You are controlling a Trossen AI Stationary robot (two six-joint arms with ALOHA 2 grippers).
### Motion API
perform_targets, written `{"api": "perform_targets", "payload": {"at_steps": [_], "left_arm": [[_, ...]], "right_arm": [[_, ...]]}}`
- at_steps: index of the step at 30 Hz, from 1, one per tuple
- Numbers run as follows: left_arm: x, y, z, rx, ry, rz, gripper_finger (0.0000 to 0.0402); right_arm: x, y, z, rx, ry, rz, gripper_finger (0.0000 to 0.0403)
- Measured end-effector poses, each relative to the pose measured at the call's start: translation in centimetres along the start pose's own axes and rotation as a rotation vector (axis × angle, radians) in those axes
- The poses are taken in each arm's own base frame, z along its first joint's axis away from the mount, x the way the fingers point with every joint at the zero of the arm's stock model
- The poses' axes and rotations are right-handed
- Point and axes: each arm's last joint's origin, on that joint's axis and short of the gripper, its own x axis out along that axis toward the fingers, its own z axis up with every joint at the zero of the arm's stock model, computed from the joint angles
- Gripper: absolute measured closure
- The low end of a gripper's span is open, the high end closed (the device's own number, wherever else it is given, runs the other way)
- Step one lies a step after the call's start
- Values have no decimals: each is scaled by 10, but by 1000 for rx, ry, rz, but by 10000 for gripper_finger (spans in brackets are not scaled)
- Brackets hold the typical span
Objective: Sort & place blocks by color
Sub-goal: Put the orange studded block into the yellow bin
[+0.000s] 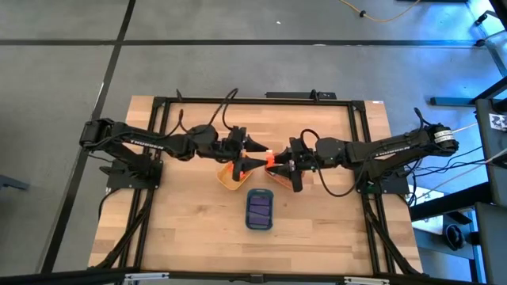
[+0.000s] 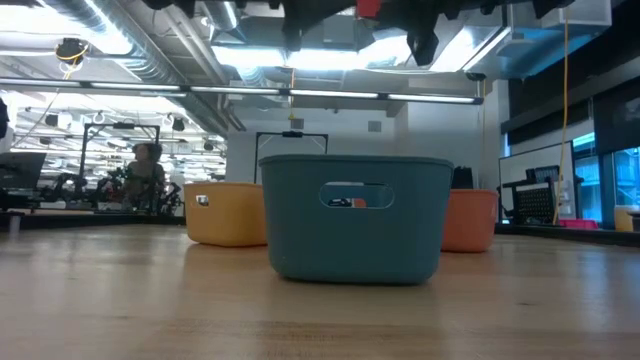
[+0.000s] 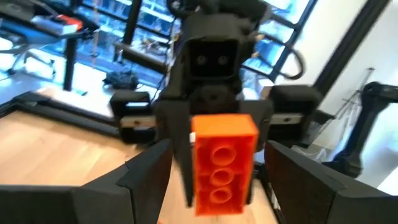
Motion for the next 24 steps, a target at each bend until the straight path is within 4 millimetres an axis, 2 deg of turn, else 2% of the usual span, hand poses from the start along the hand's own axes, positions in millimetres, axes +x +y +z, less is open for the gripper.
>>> {"api": "perform_targets", "payload": {"at_steps": [11,19,24], "left_arm": [[14,5,-16,18,-14,-12,154],[14,4,-11,22,-72,-8,156],[14,5,-11,21,-70,-2,181]], "right_arm": [[3,0,-1,3,-12,7,262],[5,0,-2,3,-6,5,262],[5,0,-2,3,-6,4,262]]}}
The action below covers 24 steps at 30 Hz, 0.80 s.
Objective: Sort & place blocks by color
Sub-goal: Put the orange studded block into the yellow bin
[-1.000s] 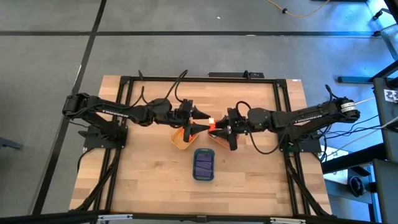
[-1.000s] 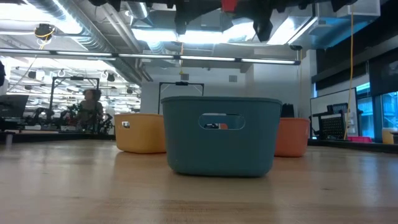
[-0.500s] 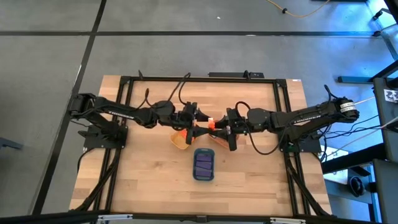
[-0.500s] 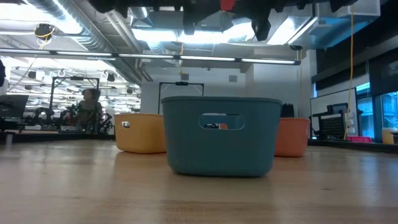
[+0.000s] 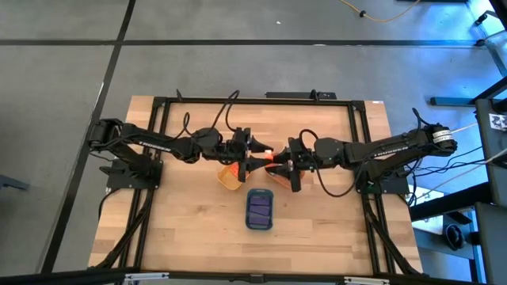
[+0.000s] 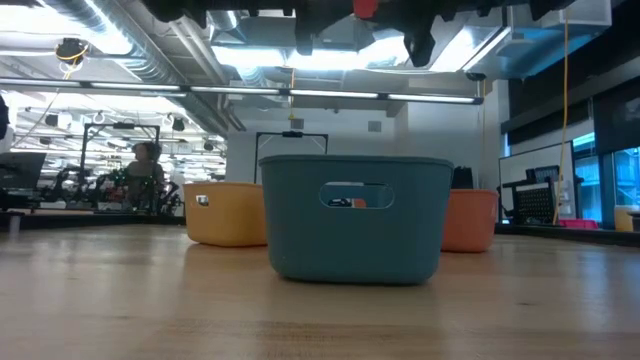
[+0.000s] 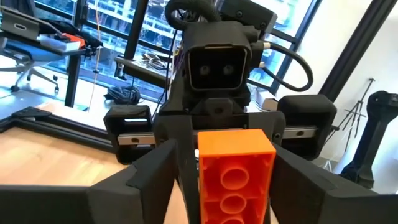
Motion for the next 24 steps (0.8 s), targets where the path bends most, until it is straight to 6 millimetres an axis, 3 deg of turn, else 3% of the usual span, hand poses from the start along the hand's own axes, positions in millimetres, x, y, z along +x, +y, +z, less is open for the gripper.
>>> {"api": "perform_targets", "payload": {"at_steps": [9,18,24], "left_arm": [[0,0,0,-1,1,-1,273],[0,0,-1,-4,12,-4,274],[0,0,-2,1,25,-1,274]], "right_arm": [[0,-1,0,-2,1,-9,262],[0,-1,0,20,2,-8,258],[-2,-2,2,67,-4,-3,120]]}}
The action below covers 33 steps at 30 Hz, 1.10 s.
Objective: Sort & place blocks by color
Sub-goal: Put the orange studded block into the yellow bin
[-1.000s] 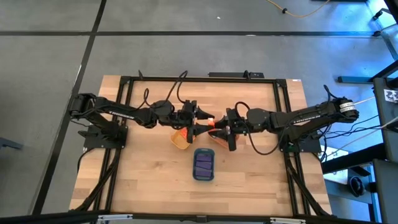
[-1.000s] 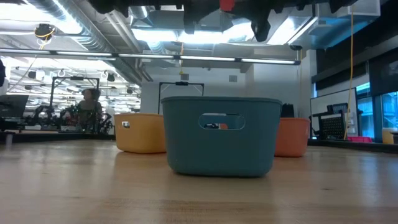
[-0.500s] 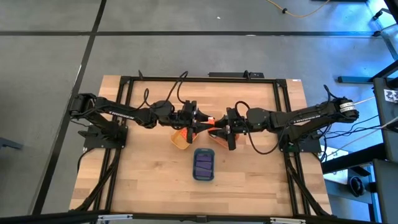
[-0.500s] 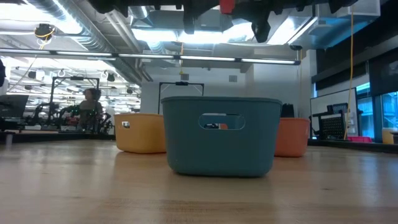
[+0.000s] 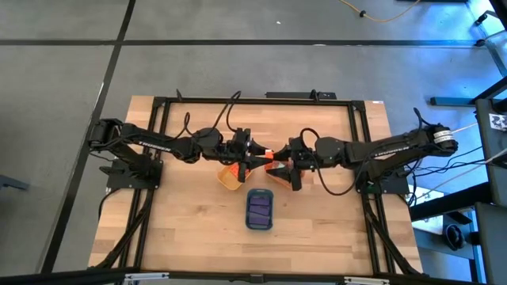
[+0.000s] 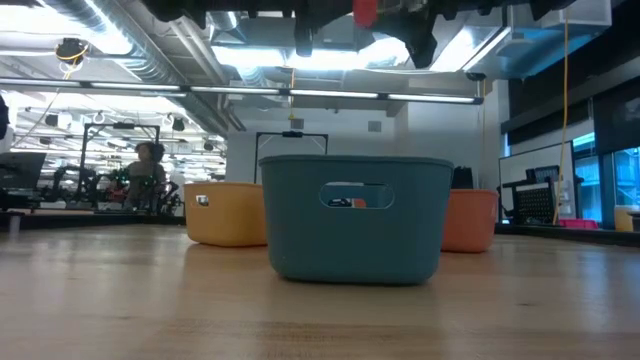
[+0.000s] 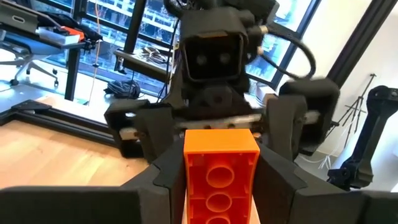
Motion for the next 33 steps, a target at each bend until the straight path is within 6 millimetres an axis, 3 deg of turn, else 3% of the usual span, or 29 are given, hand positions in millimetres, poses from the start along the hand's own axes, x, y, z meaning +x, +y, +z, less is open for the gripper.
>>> {"api": "perform_targets", "payload": {"at_steps": [3,6,12,19,33], "left_arm": [[0,1,0,0,1,1,274],[-2,2,3,1,10,-12,274],[-14,8,17,29,47,-6,274],[-41,11,26,76,117,58,275],[-112,-5,12,69,15,162,275]], "right_arm": [[-5,-3,6,13,-5,2,67],[-15,-4,11,14,4,-15,46],[-47,-7,16,17,99,-89,49],[-76,-8,18,36,119,-187,53],[-80,-8,20,29,106,-221,53]]}}
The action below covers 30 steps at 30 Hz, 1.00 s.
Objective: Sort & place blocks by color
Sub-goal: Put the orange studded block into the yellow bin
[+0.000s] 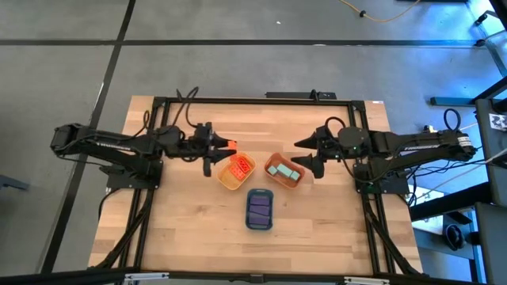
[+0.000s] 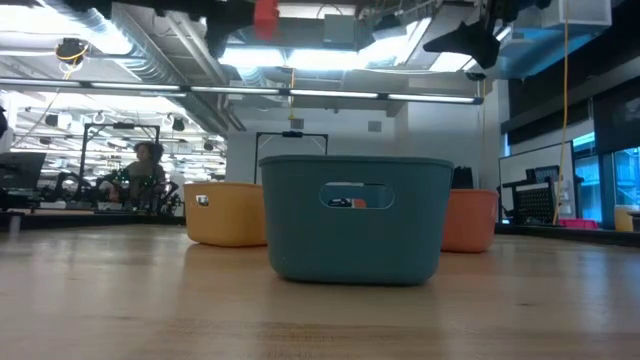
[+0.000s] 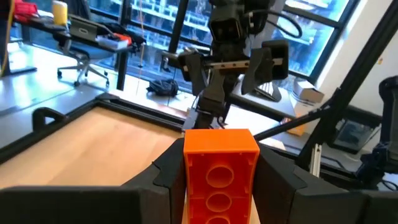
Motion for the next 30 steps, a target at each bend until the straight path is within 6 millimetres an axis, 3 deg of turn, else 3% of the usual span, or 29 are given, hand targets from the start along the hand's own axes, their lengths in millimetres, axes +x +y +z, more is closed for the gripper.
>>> {"api": "perform_targets", "payload": {"at_steps": [14,22,26,30], "left_arm": [[-5,2,0,-16,1,25,275],[16,5,4,81,314,33,275],[34,5,-10,143,460,-40,275],[49,8,-42,146,629,-107,275]], "right_arm": [[0,1,1,3,-14,3,53],[0,0,2,5,-27,-21,53],[0,0,1,5,-27,-21,53],[0,0,1,6,-26,-21,53]]}}
